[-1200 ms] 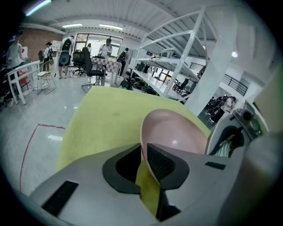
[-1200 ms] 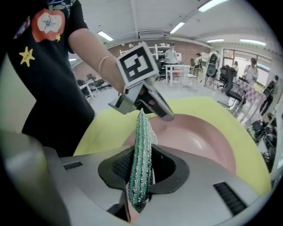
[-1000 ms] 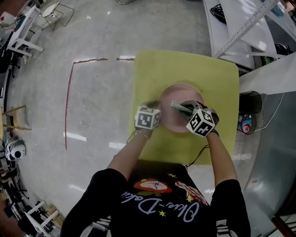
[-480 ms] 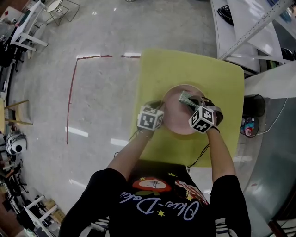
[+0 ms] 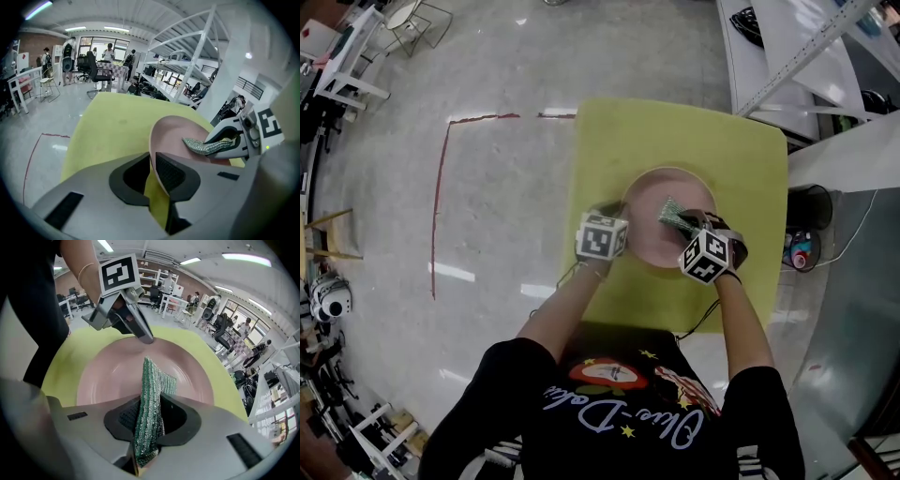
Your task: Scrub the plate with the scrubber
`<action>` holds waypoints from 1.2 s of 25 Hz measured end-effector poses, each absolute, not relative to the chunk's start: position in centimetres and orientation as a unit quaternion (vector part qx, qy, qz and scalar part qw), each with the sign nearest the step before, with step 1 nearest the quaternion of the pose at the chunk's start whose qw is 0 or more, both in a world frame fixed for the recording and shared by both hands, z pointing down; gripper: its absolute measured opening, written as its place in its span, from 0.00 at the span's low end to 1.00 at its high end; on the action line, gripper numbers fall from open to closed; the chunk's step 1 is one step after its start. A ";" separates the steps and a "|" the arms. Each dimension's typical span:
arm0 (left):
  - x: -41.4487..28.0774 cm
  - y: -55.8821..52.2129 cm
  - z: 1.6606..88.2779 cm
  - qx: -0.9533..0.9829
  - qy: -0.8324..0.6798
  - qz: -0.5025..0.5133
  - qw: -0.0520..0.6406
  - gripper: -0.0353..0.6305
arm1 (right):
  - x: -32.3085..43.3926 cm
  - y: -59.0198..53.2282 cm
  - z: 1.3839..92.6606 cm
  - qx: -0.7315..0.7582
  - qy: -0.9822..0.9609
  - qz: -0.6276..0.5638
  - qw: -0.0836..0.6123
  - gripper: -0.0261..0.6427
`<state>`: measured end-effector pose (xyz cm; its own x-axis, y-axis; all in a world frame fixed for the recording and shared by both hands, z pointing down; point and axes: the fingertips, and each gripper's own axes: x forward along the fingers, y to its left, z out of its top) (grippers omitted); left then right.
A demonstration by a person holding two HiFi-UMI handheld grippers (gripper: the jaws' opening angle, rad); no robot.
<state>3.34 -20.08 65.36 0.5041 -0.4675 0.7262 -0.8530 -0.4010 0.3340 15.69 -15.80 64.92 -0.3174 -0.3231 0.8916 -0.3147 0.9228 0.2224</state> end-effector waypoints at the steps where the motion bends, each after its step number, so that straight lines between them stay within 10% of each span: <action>1: 3.4 -20.1 65.3 0.792 -0.417 0.272 0.354 0.10 | 15.7 -15.4 64.8 0.202 -0.812 0.006 0.547 0.14; 30: 4.2 -20.3 65.8 0.788 -0.420 0.282 0.351 0.10 | 11.7 -12.6 61.8 0.202 -0.854 0.013 0.479 0.14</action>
